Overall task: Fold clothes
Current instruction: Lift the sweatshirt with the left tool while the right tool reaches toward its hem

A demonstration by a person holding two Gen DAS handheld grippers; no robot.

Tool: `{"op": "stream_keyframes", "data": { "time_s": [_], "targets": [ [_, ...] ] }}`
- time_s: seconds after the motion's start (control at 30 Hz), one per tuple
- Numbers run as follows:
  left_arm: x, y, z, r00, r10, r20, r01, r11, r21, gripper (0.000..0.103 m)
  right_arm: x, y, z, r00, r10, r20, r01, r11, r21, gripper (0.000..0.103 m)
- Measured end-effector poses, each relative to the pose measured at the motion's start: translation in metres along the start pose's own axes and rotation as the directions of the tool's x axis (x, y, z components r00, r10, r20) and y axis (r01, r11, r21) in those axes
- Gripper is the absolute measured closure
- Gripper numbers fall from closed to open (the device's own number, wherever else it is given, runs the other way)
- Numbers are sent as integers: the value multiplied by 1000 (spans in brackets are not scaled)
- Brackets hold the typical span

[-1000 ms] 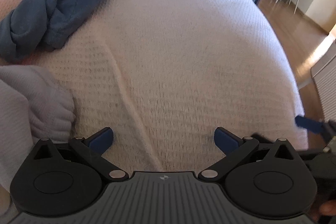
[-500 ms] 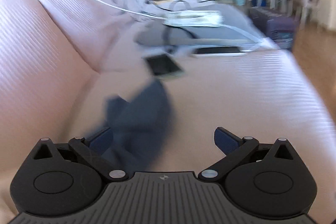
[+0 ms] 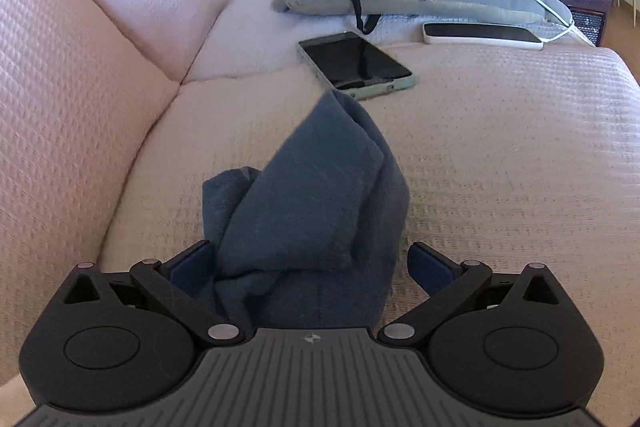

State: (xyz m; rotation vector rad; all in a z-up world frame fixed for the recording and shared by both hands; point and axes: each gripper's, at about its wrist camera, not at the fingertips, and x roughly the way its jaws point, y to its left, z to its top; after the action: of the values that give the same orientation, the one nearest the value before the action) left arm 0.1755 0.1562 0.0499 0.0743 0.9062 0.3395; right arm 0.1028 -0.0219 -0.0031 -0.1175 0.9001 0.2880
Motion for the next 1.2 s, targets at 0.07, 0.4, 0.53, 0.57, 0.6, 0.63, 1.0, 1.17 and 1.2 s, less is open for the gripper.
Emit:
{"op": "stream_keyframes", "data": {
  "time_s": [0.07, 0.4, 0.53, 0.57, 0.6, 0.63, 1.0, 1.17, 1.2],
  "targets": [
    [-1, 2, -4, 1000, 4, 13, -4, 1000, -11, 10, 0, 1, 0, 1000, -1, 0, 1, 1000, 1, 0],
    [-49, 16, 0, 991, -119, 56, 125, 985, -119, 66, -1, 0, 0, 1000, -1, 2, 1, 1000, 2, 0],
    [-96, -1, 4, 950, -301, 81, 307, 949, -75, 67, -4, -1, 2, 1000, -1, 4, 1, 1000, 6, 0],
    [-110, -8, 4, 932, -353, 80, 359, 931, -62, 67, -8, -1, 3, 1000, -7, 10, 7, 1000, -2, 0],
    [-122, -15, 5, 913, -400, 78, 404, 913, -49, 67, -12, -1, 4, 1000, -15, 21, 15, 1000, -12, 0],
    [-134, -23, 5, 890, -449, 75, 452, 891, -35, 67, -19, -2, 6, 999, -28, 41, 29, 999, -18, 0],
    [-171, -81, -21, 788, -616, 0, 613, 784, 100, 55, -121, -5, 3, 943, 271, 194, -275, 961, -7, 0],
    [-165, -97, -32, 807, -591, -9, 585, 796, 155, 38, -111, -2, -3, 957, 266, 117, -267, 964, 1, 1],
    [-164, -97, -33, 816, -577, -3, 570, 805, 164, 33, -108, -2, -4, 957, 269, 106, -271, 963, 3, 3]
  ]
}}
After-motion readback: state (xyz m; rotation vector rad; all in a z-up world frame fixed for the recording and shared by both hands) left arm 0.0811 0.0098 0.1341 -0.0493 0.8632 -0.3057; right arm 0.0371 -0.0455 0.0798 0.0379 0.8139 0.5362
